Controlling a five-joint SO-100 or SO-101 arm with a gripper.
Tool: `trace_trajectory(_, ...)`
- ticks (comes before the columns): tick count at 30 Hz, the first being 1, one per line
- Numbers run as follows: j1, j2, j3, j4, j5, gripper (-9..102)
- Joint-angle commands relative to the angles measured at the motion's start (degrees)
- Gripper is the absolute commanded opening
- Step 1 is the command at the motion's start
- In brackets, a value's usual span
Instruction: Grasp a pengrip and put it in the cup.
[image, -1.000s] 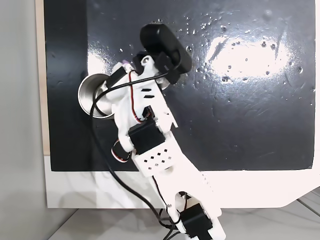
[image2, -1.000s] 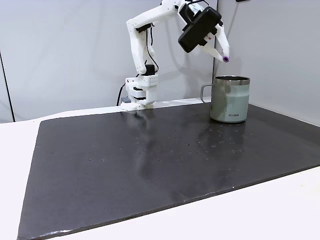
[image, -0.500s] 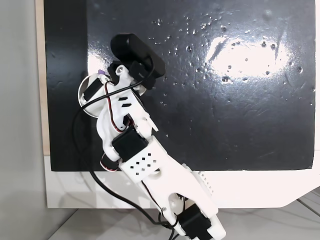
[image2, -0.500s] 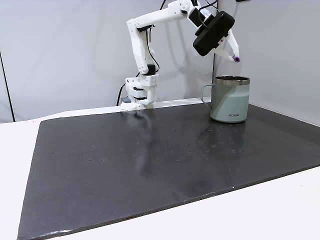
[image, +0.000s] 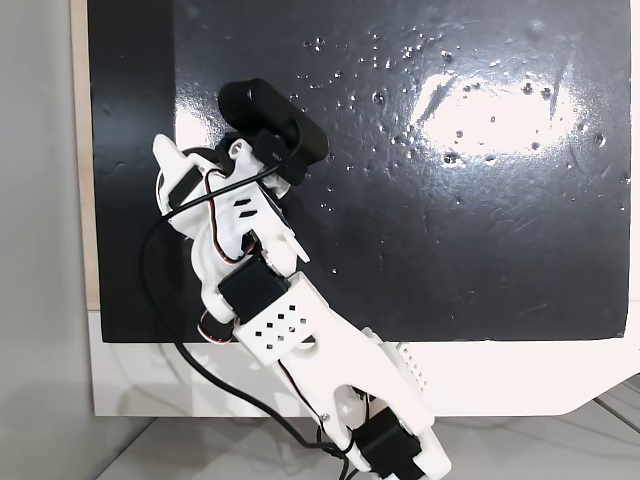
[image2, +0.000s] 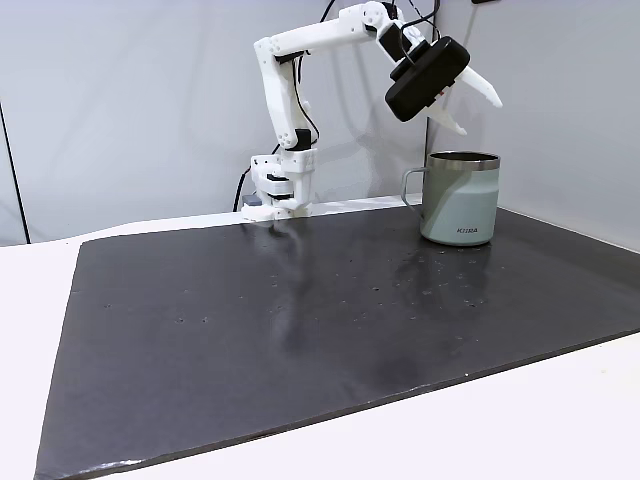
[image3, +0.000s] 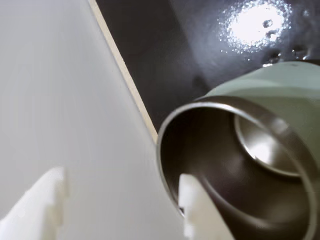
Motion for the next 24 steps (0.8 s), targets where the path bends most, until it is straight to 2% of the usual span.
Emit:
trace_trajectory(1, -0.2, 2.5, 0.1, 0.0, -1.1, 28)
trace_trajectory(24, 2.0, 3.9, 2.5, -0.3, -3.8, 27)
